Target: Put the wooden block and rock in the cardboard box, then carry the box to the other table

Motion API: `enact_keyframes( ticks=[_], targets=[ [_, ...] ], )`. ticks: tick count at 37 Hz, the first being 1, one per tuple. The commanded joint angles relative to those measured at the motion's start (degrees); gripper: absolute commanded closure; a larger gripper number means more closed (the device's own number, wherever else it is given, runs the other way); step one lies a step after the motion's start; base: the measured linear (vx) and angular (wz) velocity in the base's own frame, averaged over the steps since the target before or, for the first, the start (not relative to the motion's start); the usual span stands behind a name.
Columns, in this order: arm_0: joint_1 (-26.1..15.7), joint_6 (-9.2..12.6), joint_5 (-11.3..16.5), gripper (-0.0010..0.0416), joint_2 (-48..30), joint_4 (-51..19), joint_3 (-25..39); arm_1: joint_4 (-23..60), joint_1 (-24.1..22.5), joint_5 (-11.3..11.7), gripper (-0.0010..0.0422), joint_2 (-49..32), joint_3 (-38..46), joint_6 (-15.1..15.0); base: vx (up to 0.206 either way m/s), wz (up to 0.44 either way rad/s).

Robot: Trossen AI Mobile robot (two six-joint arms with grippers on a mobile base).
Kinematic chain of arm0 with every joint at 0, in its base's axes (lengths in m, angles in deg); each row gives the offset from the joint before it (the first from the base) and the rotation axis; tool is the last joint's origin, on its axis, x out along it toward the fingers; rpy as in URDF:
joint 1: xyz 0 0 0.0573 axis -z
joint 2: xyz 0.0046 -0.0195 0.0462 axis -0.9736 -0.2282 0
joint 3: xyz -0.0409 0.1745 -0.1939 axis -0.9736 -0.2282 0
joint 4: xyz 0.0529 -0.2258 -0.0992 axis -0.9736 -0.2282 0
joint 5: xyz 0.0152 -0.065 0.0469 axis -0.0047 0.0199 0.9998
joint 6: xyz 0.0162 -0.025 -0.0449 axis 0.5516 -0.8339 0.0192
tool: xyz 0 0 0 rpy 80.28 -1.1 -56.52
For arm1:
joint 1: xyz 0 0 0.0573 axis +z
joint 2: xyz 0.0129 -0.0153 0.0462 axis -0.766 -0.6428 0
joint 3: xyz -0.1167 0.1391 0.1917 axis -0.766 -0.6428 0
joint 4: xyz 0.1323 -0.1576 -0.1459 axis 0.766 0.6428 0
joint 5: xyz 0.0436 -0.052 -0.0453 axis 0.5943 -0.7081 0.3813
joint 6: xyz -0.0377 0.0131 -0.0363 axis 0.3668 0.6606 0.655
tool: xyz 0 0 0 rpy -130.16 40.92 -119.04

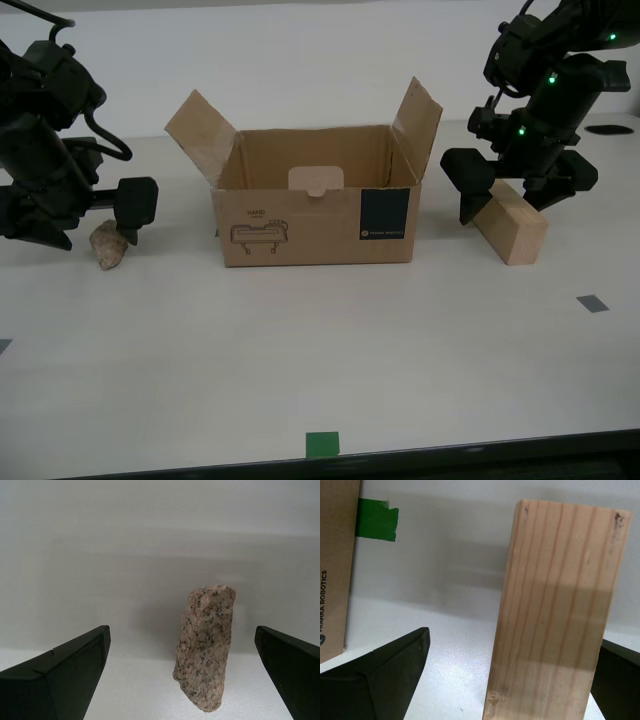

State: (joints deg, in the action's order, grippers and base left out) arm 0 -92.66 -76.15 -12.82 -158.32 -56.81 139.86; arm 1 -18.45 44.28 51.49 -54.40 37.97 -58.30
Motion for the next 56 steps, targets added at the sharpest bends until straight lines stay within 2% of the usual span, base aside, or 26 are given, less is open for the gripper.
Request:
enact_keyframes(
  ticks=[1,56],
  targets=[
    [-0.1,-0.1,-0.2,0.0016,0.0,-0.1,0.0,-0.2,0.0,0.3,0.0016,0.0,0.0,0.3,0.0,0.0],
    [-0.3,-0.1,-0.2,0.0016,0.0,-0.2,-0.3,3.7,0.0,-0.6,0.002,0.0,0.0,-0.4,0.0,0.0]
  ],
)
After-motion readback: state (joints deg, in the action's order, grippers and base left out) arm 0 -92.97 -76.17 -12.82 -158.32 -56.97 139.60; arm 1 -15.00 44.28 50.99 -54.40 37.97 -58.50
